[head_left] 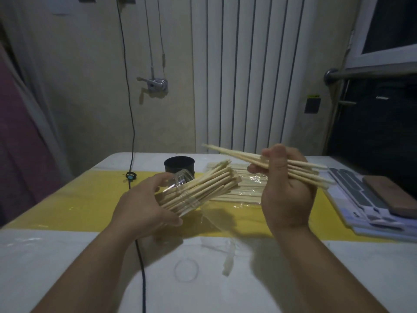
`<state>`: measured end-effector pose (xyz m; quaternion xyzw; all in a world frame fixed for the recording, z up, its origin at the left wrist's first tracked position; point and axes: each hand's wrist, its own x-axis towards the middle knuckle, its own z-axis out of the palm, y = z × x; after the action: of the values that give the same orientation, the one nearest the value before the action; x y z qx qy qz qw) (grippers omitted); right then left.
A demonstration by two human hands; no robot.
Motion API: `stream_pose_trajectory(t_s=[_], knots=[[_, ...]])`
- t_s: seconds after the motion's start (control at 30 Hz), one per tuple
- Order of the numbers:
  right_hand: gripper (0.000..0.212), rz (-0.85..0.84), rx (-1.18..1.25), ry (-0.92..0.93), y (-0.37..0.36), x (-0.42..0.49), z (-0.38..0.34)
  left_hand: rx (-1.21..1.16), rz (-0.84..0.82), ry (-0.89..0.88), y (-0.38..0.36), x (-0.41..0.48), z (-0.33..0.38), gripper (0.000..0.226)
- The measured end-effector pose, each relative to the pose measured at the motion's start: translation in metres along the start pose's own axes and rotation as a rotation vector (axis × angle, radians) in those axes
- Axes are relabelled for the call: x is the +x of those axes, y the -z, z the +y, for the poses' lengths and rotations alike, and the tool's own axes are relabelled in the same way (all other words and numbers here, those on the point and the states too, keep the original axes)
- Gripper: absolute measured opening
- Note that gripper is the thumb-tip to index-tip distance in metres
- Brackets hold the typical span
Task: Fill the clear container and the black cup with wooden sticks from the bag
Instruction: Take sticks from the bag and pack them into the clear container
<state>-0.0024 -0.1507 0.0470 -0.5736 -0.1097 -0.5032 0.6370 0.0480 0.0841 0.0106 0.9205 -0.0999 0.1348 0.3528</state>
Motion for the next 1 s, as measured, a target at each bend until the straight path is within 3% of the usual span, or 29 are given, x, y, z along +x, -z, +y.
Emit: stream_pose_trajectory(t_s=[0.17, 0.33, 0.5, 0.57, 0.63, 0.7, 0.73, 0.77, 0.83, 0.9, 1.0], knots=[[0.035, -0.087, 0.052, -0.282, -0.003, -0.003, 0.007, 0.029, -0.001, 0.009, 0.000, 0.000, 0.000, 0.104], [0.038, -0.204, -0.146, -0.297, 0.002, 0.002, 0.013, 0.081, -0.015, -0.006, -0.002, -0.001, 0.003, 0.109], [0.036, -0.235, -0.145, -0.386, 0.002, 0.002, 0.012, 0.102, -0.008, -0.005, -0.002, -0.003, 0.006, 0.110], [0.031, -0.289, -0.168, -0.424, 0.001, 0.002, 0.012, 0.104, -0.008, -0.005, -0.002, -0.003, 0.007, 0.109], [0.014, -0.426, -0.200, -0.480, -0.001, 0.000, 0.011, 0.116, -0.012, -0.013, -0.002, -0.004, 0.008, 0.108], [0.053, -0.543, -0.245, -0.518, -0.003, -0.004, 0.012, 0.114, -0.014, -0.018, -0.002, -0.004, 0.008, 0.109], [0.069, -0.500, -0.231, -0.530, -0.004, -0.005, 0.012, 0.108, -0.014, -0.016, -0.002, -0.004, 0.008, 0.110], [0.072, -0.420, -0.204, -0.510, -0.004, -0.004, 0.012, 0.107, -0.015, -0.015, -0.002, -0.004, 0.008, 0.110], [0.048, -0.296, -0.148, -0.425, -0.004, -0.004, 0.012, 0.108, -0.016, -0.014, -0.002, -0.003, 0.008, 0.111], [0.018, -0.322, -0.204, -0.372, -0.006, -0.006, 0.013, 0.108, -0.018, -0.014, -0.001, -0.004, 0.009, 0.111], [0.027, -0.481, -0.276, -0.332, -0.010, -0.012, 0.019, 0.123, -0.012, -0.016, -0.002, -0.004, 0.009, 0.112]])
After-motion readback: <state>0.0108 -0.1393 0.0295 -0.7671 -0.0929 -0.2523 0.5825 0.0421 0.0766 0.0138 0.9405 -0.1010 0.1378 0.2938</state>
